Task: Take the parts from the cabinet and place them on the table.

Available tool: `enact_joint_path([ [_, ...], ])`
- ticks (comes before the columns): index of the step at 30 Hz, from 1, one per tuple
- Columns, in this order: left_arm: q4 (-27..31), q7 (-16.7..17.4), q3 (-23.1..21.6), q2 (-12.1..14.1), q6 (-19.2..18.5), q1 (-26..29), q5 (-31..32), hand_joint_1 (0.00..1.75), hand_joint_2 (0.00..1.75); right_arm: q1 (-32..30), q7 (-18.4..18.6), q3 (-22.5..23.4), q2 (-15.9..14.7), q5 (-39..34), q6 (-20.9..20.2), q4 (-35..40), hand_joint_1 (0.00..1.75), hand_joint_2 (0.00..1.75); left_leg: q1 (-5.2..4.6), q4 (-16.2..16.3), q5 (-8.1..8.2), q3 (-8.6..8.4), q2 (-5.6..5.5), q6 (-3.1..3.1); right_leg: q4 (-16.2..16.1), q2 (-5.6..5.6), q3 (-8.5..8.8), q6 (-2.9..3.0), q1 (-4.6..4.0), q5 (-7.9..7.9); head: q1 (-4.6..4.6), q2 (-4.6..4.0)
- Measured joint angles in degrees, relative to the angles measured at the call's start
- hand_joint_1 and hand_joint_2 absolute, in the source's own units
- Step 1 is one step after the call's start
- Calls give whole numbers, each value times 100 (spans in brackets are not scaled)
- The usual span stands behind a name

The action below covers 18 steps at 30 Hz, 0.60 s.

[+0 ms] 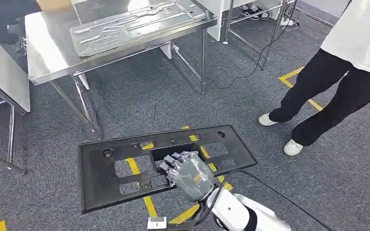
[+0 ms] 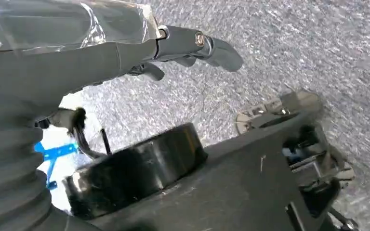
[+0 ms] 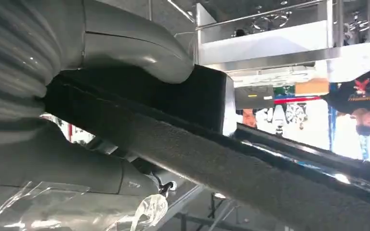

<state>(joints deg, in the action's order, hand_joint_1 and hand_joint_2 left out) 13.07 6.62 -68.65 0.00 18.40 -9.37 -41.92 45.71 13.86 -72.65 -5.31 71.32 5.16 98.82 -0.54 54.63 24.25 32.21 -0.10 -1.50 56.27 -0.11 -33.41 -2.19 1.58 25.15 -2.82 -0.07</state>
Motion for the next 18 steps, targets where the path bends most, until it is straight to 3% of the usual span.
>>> enact_joint_path([
  [2, 0, -2, 0, 4, 2, 5, 15, 0, 175, -4, -2, 0, 0, -4, 0, 0, 175, 175, -25, -34, 3, -17, -21, -71, -43, -28, 42, -82, 18, 7, 0, 0],
  [3, 0, -2, 0, 2, 4, -1, 26, 0, 175, -4, -2, 0, 0, -7, -2, 2, 175, 175, 36, -130, -44, -128, -33, -118, -43, -30, 66, -122, 18, 41, 2, 0],
  [4, 0, -2, 0, -4, 7, 3, 33, 0, 175, -3, -9, 0, -4, -9, -2, 0, 175, 175, 19, -156, -46, -176, -34, -136, 128, -21, 28, -111, 11, 126, 4, -2],
  [5, 0, -2, -2, -4, 7, 0, 46, 0, 175, 0, -9, 0, -2, -11, -2, 2, 175, 175, 19, -153, -36, -197, -23, -175, 506, -17, -151, -92, 2, 319, 9, 0],
  [7, 0, -2, -2, -4, 4, 6, 50, 0, 175, -20, -7, 0, -7, -15, -11, 0, 175, 175, -9, -151, -7, -226, -23, -217, 1549, -2, -717, -88, -10, 710, 7, 0],
  [8, 0, -2, -2, -4, 2, 13, 57, 0, 175, -34, -7, 0, -18, -17, -13, 0, 175, 175, -23, -150, 8, -242, -26, -232, 1851, 7, -919, -89, -22, 746, 7, 0],
  [9, 0, -2, -4, -4, 2, 22, 68, 0, 175, -53, -7, 0, -28, -17, -15, 0, 175, 175, -31, -150, 28, -265, -33, -234, 1831, 7, -967, -83, -25, 640, 7, 0],
  [10, 0, -2, -4, -4, 2, 28, 68, 0, 175, -59, -7, 0, -28, -20, -15, 0, 175, 175, -34, -146, 55, -299, -44, -232, 1556, 7, -876, -72, -27, 420, 7, 0],
  [12, 0, -2, -11, -4, 0, 30, 70, 0, 175, -59, -7, 0, -28, -22, -15, 0, 175, 175, -34, -133, 139, -401, -60, -201, 448, 6, -365, -46, -26, -191, 7, 0],
  [13, 0, -2, -18, -4, -2, 31, 72, 0, 175, -55, -7, 0, -31, -22, -15, 0, 175, 175, -33, -121, 182, -409, -59, -168, 64, 8, -191, -28, -28, -245, 7, -2],
  [14, 0, 0, -26, -4, -4, 13, 72, 0, 175, -49, -7, 0, -24, -22, -18, 0, 175, 175, -97, -58, 247, -384, -68, -137, -9, 15, -151, -10, -34, -200, 7, 0],
  [17, 0, -2, -42, -4, -2, 15, 90, 0, 175, -48, -2, 0, -26, -26, -17, 0, 175, 175, -69, -107, 263, -399, -60, -96, 4, 25, -165, 53, -70, -163, 4, 0],
  [18, 0, -2, -42, 7, -2, 12, 94, 0, 175, -39, -2, 0, -20, -26, -15, 2, 175, 175, -59, -74, 323, -409, -60, -75, -11, 26, -136, 78, -9, -159, 4, 0],
])
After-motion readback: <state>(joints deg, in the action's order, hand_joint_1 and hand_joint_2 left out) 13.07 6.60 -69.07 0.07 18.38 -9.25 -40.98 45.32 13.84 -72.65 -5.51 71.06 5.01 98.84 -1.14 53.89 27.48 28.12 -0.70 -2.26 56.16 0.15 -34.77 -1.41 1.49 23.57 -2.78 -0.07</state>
